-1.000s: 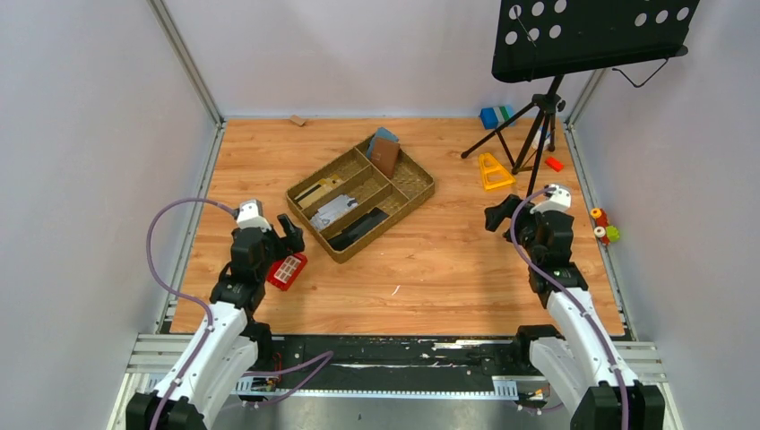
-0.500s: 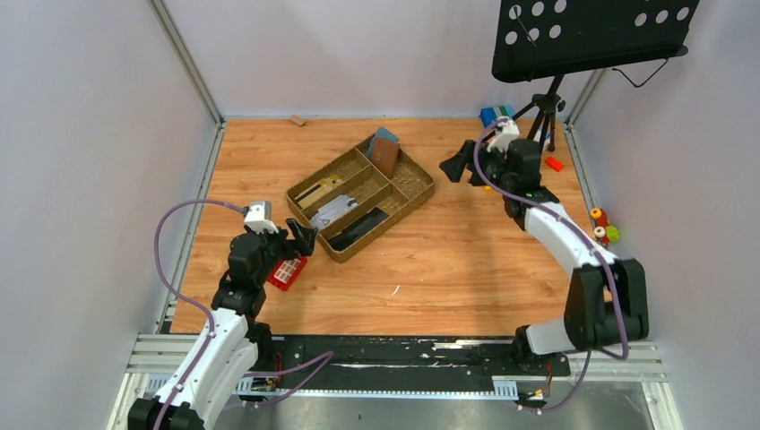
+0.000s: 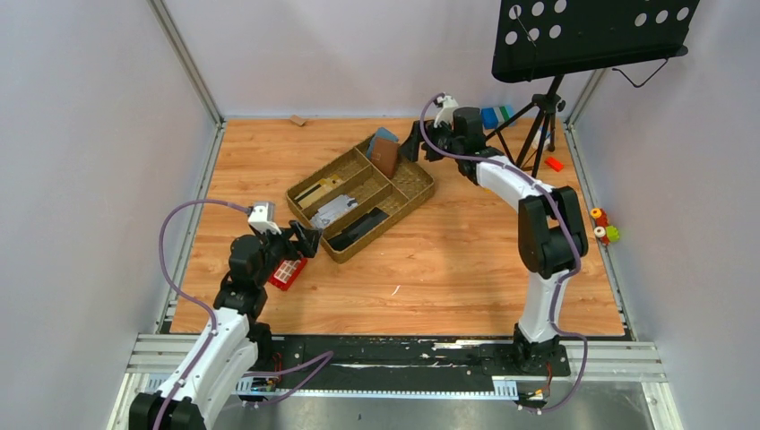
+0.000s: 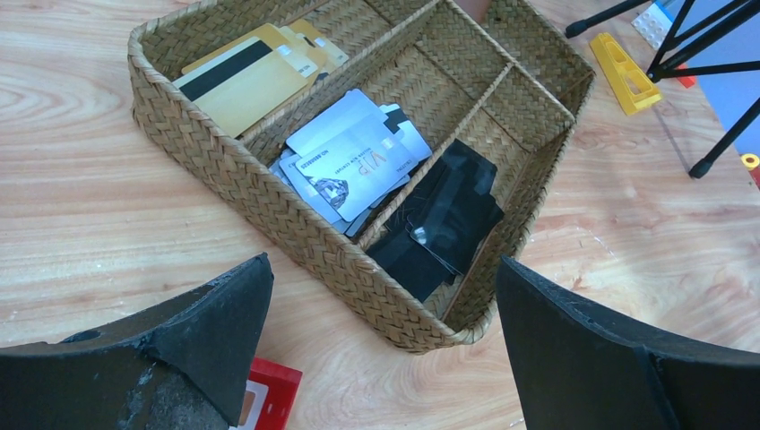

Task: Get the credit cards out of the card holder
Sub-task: Pick up the card holder from the storage box.

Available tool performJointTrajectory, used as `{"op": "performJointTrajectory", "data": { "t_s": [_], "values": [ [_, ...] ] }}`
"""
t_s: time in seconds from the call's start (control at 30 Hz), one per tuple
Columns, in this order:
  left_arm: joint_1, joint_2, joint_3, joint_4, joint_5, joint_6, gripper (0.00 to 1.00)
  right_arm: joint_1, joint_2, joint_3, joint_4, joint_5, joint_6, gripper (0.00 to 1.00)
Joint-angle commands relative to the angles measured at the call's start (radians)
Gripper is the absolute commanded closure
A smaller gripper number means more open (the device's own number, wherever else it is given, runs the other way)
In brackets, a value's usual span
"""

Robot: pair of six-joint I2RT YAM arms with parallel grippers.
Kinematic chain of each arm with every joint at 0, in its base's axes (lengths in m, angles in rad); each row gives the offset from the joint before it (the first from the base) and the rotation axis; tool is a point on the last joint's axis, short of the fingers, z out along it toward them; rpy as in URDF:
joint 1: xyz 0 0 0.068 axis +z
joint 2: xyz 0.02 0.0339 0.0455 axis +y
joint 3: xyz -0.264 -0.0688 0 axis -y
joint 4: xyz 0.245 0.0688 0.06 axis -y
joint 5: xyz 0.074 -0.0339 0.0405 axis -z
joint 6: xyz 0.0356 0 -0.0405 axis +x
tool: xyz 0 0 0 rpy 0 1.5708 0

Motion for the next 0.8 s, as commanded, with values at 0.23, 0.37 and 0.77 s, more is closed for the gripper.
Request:
{"op": "performJointTrajectory", "data": {
  "t_s": [0.23,0.37,0.77],
  "values": [
    [0.001,0.025,-0.012,0.08,0.027,0.009,0.0,0.01,0.275,0.364,-0.112,-0.027,-0.056,0.16],
    [0.001,0.049,-0.007,0.091,0.034,0.007,0.04,0.022,0.371,0.493,-0.168,-0.01,-0.064,0.21],
    [0.001,0.075,0.001,0.094,0.041,0.005,0.05,0.06,0.466,0.59,-0.189,-0.061,-0.095,0.67]
  ]
}}
